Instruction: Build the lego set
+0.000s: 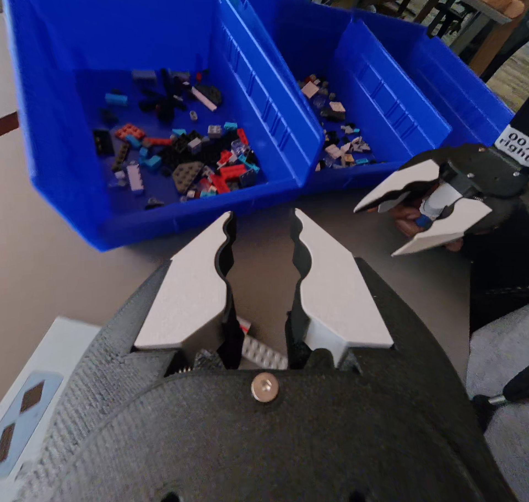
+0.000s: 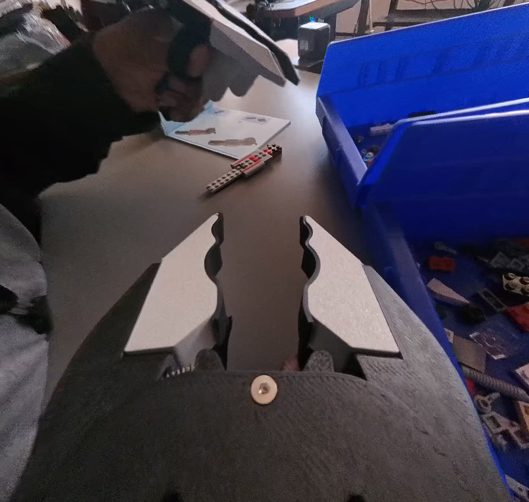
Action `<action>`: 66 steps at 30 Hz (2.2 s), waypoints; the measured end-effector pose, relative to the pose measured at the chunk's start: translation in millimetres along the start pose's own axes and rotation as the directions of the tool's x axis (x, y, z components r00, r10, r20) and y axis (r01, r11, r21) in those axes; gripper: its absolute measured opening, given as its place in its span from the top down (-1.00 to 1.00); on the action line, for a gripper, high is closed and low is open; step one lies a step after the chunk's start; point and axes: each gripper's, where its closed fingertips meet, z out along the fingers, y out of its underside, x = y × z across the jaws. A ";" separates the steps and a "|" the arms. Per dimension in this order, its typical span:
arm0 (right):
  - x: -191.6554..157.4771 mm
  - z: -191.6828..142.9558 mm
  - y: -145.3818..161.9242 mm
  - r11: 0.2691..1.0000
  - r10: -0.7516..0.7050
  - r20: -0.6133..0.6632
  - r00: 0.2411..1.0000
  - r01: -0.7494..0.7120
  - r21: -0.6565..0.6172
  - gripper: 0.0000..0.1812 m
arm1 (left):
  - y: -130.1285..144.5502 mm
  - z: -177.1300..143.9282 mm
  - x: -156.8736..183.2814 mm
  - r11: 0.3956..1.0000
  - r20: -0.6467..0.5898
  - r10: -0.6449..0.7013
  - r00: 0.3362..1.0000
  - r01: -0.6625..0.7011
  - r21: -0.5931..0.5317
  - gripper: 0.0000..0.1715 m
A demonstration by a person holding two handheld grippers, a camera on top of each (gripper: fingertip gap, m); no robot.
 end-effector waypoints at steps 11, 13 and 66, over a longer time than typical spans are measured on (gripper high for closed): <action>-0.6 -29.2 -7.2 0.989 0.089 0.053 0.995 -0.094 0.110 0.41 | -33.9 61.8 56.7 0.996 -0.147 0.081 0.986 -0.084 -0.013 0.57; -1.3 -33.9 -7.4 0.986 0.103 0.064 0.993 -0.110 0.123 0.41 | -40.5 70.7 72.2 0.995 -0.185 0.091 0.978 -0.095 -0.013 0.57; -19.9 -95.1 -1.7 0.943 0.201 0.160 0.966 -0.235 0.235 0.43 | 29.2 236.1 139.3 0.546 -0.358 0.340 0.870 -0.493 -0.677 0.82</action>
